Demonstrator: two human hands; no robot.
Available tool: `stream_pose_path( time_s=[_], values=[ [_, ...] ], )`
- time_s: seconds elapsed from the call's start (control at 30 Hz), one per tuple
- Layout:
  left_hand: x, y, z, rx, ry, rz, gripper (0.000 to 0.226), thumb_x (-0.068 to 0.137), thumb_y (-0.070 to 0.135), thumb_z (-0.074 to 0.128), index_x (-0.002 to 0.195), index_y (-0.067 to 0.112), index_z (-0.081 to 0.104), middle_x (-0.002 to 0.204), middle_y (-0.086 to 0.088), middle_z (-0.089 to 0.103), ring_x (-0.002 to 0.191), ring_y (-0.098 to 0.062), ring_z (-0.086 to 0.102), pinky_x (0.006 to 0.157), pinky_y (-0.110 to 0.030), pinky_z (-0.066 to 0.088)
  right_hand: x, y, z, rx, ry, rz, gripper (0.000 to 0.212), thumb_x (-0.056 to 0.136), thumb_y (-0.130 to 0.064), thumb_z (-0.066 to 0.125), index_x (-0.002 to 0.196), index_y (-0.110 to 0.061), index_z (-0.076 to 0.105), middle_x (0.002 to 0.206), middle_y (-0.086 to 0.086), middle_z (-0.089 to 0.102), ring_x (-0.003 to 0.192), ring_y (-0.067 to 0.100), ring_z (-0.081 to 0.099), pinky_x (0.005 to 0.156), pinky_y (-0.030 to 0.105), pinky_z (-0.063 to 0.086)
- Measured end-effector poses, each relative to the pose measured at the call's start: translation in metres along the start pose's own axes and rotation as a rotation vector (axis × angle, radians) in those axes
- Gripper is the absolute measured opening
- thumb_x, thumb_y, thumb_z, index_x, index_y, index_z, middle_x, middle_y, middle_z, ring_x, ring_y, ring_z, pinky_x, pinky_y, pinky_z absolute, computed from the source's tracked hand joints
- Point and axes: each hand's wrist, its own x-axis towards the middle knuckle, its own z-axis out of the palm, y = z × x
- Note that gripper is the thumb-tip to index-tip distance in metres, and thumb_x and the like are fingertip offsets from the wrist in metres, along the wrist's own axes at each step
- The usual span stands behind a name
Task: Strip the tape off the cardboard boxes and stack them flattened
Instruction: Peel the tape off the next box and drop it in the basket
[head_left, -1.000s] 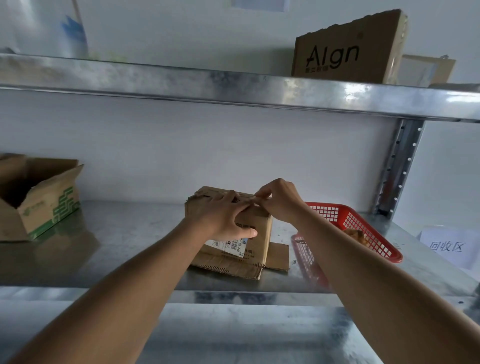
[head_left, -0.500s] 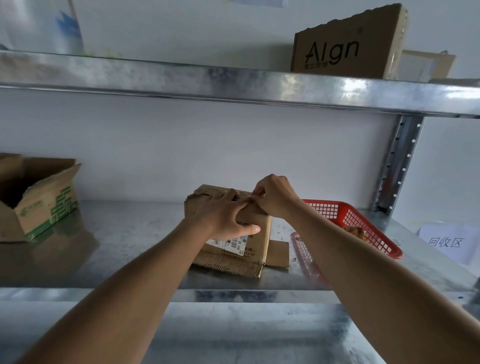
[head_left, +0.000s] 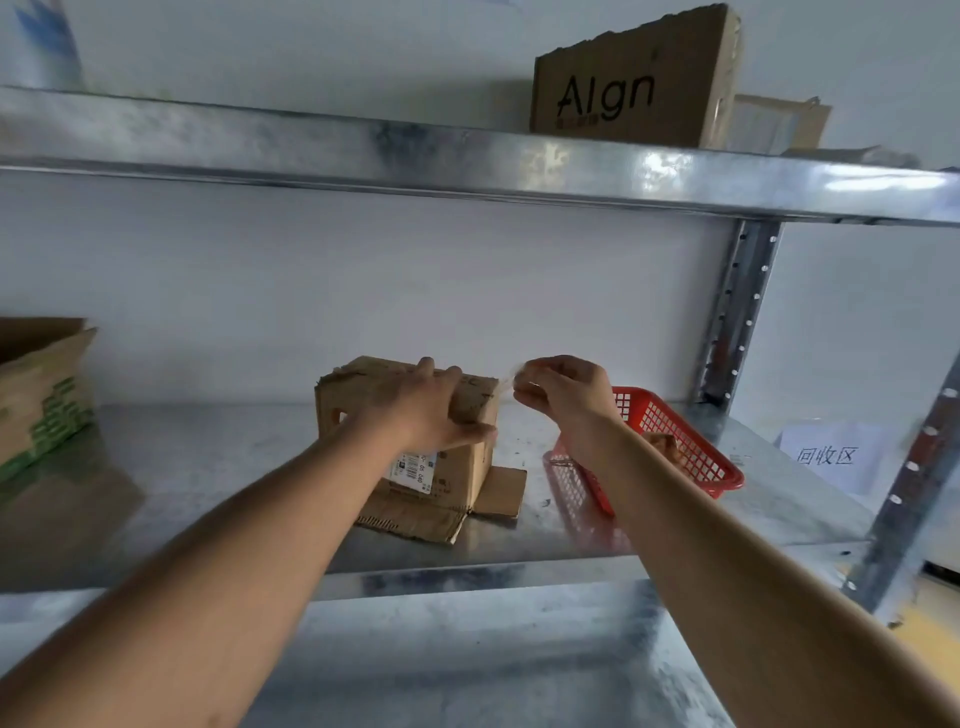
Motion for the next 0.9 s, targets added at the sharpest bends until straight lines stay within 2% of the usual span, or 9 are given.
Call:
stream_pose_path(
  time_s=[0.13,0.23,0.33,0.4,0.5,0.6,0.67,0.8,0.9],
  values=[
    [0.002,-0.002,0.012,-0.015,0.027,0.006,0.086,0.072,0.099,0.042,0.125,0.031,0.046,0.121,-0.001,0.048,0.109,-0.026,0.054,0.087,-0.048,0.055,-0.003,0.004,0.002,0.357,-0.042,0.169,0.011,0.092,0.008,0.067,0.101,0.004,0.070,0.095,0.020,0.077,0.092,0.030,0.077,0.081,0.036,0.063],
    [0.005,-0.008,0.016,-0.042,0.024,-0.004,0.085,0.069,0.102,0.037,0.121,0.035,0.044,0.120,0.000,0.046,0.111,-0.027,0.051,0.091,-0.051,0.053,-0.005,0.010,0.004,0.399,-0.058,0.282,0.013,0.098,0.007,0.058,0.106,0.003,0.068,0.090,0.017,0.074,0.078,0.021,0.072,0.066,0.028,0.060],
    [0.006,-0.011,0.021,-0.078,0.027,0.003,0.080,0.064,0.106,0.029,0.106,0.039,0.038,0.115,0.001,0.044,0.109,-0.028,0.050,0.093,-0.052,0.051,-0.007,0.018,0.001,0.281,-0.121,0.310,0.016,0.099,0.009,0.053,0.101,-0.001,0.067,0.076,0.012,0.074,0.067,0.018,0.063,0.058,0.027,0.054],
    [0.006,-0.013,0.021,-0.073,0.035,0.017,0.083,0.060,0.109,0.021,0.105,0.040,0.034,0.115,0.000,0.043,0.110,-0.029,0.049,0.095,-0.052,0.050,-0.009,0.025,-0.002,0.190,-0.188,0.312,0.019,0.097,0.012,0.052,0.096,-0.001,0.066,0.073,0.014,0.071,0.062,0.019,0.057,0.056,0.029,0.050],
    [0.007,-0.014,0.020,-0.075,0.014,0.031,0.091,0.058,0.110,0.016,0.110,0.037,0.035,0.116,0.000,0.040,0.115,-0.030,0.048,0.097,-0.053,0.049,-0.012,0.035,-0.004,0.115,-0.279,0.277,0.024,0.095,0.017,0.050,0.090,-0.001,0.065,0.072,0.015,0.067,0.056,0.016,0.054,0.054,0.028,0.047],
    [0.008,-0.016,0.018,-0.075,-0.011,0.037,0.094,0.069,0.105,0.027,0.126,0.031,0.041,0.125,-0.002,0.040,0.120,-0.030,0.046,0.100,-0.054,0.048,-0.013,0.041,-0.005,0.015,-0.343,0.231,0.025,0.096,0.015,0.050,0.089,-0.003,0.067,0.071,0.010,0.069,0.056,0.013,0.059,0.056,0.028,0.050],
    [0.008,-0.017,0.018,-0.082,-0.016,0.037,0.092,0.072,0.103,0.029,0.129,0.031,0.042,0.125,-0.001,0.040,0.121,-0.030,0.046,0.100,-0.054,0.048,-0.014,0.041,-0.008,-0.060,-0.366,0.197,0.025,0.096,0.015,0.050,0.089,-0.002,0.067,0.072,0.010,0.069,0.058,0.013,0.059,0.056,0.027,0.051],
    [0.006,-0.015,0.016,-0.068,-0.032,0.050,0.097,0.070,0.105,0.026,0.130,0.030,0.041,0.124,0.000,0.039,0.121,-0.028,0.045,0.102,-0.053,0.047,-0.015,0.036,-0.017,-0.190,-0.331,0.010,0.029,0.093,0.020,0.051,0.086,-0.002,0.069,0.074,0.011,0.067,0.062,0.017,0.058,0.058,0.028,0.052],
    [0.005,-0.015,0.014,-0.046,-0.020,0.067,0.097,0.072,0.104,0.024,0.131,0.030,0.042,0.125,0.000,0.042,0.120,-0.026,0.046,0.101,-0.052,0.047,-0.019,0.036,-0.021,-0.431,-0.305,-0.167,0.031,0.093,0.016,0.054,0.083,-0.008,0.072,0.072,0.006,0.070,0.064,0.015,0.059,0.063,0.031,0.053]
  ],
)
